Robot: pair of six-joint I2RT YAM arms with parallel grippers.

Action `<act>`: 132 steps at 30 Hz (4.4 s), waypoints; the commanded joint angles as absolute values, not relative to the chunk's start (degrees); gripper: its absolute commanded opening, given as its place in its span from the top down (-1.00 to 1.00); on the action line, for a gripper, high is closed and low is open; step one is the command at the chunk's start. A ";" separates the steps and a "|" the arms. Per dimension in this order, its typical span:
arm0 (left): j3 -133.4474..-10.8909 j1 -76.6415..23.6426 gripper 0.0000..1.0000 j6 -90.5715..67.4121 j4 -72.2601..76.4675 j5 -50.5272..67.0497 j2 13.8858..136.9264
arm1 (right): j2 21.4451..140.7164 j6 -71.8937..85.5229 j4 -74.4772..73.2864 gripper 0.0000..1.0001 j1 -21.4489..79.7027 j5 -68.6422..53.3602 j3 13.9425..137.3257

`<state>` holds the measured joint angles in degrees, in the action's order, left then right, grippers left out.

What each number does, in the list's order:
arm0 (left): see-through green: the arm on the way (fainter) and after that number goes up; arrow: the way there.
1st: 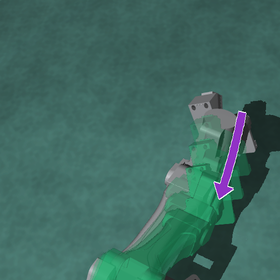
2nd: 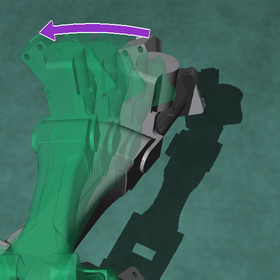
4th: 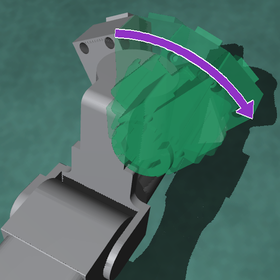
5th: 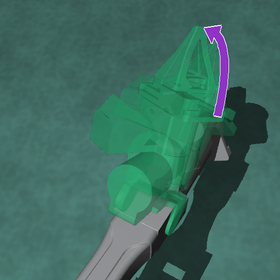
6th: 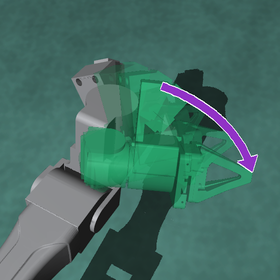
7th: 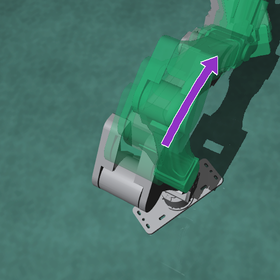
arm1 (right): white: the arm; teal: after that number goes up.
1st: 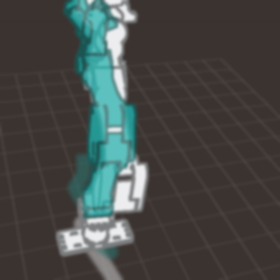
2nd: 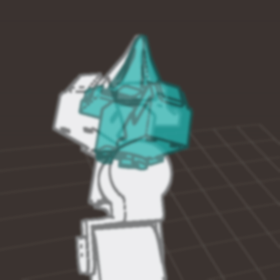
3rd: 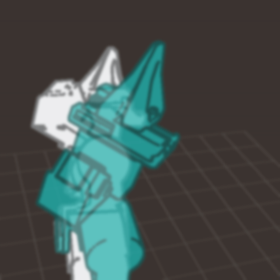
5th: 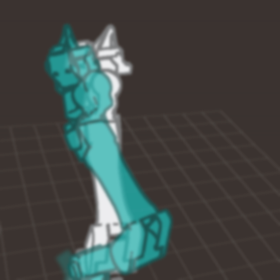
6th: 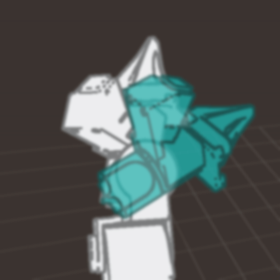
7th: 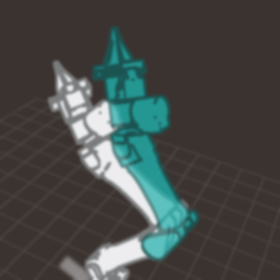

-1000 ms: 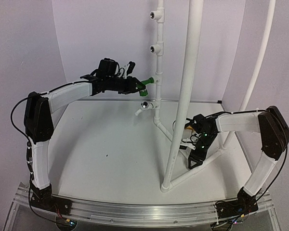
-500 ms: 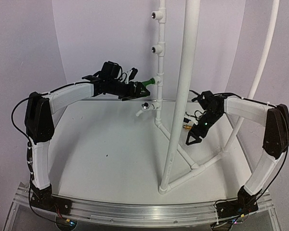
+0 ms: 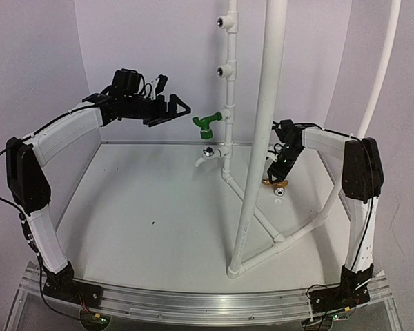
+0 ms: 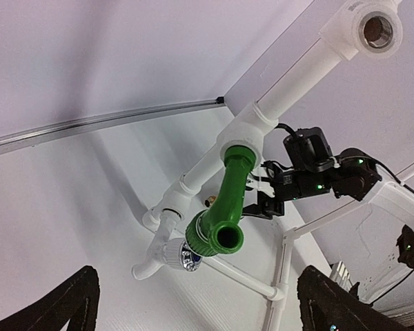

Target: Install the water faucets

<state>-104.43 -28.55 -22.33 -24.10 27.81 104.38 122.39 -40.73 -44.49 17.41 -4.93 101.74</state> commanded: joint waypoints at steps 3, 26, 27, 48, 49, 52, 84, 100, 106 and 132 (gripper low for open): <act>-101.62 -28.56 -0.99 -24.17 -23.42 26.52 101.61 | 128.33 -46.58 -47.01 -0.36 17.46 -0.08 110.64; -93.02 -28.54 -0.99 -26.43 -21.27 15.41 91.91 | 134.03 -38.51 -49.24 0.97 17.92 -6.22 117.12; -91.33 -28.56 -0.99 -26.98 -20.40 14.21 90.57 | 132.59 -35.99 -49.13 1.00 17.93 -7.69 117.15; -63.19 -37.38 -0.91 -34.81 -2.52 14.91 81.80 | 112.59 42.45 -27.62 1.00 20.81 -30.46 97.59; -62.97 -38.35 -0.90 -34.31 -1.59 14.74 82.74 | 112.10 44.40 -26.92 1.00 21.36 -31.25 96.36; -63.23 -41.48 -0.86 -32.06 1.84 13.96 85.99 | 111.87 49.63 -24.92 1.00 22.94 -33.30 93.90; -63.71 -51.50 -0.67 -42.51 -6.89 -8.92 96.84 | 108.74 20.99 -19.02 0.33 29.66 -26.39 86.49; -87.35 -50.82 -0.58 -34.55 -22.18 -11.03 114.18 | 105.83 4.30 -18.41 -0.93 25.43 -20.67 85.90; -91.65 -49.66 -0.50 -31.71 -23.01 -9.01 118.04 | 109.94 9.53 -18.54 -0.97 16.85 -39.87 87.44; -84.17 -50.66 -0.15 -28.55 -21.26 -6.02 117.39 | 107.80 5.38 -18.63 -0.97 16.43 -41.98 86.10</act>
